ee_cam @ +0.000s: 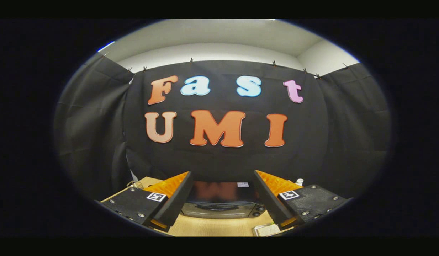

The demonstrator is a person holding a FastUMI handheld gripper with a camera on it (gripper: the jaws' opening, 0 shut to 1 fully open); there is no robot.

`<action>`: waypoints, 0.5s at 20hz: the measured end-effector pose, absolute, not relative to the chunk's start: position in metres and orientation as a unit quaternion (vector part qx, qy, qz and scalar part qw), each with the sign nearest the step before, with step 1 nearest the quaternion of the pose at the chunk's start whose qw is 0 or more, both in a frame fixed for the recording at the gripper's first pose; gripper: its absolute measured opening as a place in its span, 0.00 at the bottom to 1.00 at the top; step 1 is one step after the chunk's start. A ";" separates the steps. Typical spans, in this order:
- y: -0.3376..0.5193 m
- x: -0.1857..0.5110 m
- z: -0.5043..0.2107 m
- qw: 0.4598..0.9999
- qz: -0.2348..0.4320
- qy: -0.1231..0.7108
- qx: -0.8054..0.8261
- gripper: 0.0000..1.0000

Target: Open the toaster oven, put the food inside, and close the toaster oven door.

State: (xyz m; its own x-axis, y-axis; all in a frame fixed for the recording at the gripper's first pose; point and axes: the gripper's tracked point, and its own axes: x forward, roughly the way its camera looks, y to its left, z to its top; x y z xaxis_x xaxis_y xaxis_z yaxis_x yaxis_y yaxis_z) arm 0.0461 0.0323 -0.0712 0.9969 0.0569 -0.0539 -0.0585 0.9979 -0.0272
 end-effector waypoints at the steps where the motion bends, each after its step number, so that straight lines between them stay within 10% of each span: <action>1: 0.037 0.051 -0.082 0.999 0.032 0.035 -0.013 0.99; 10: 0.062 0.111 -0.187 0.992 0.050 0.114 -0.011 1.00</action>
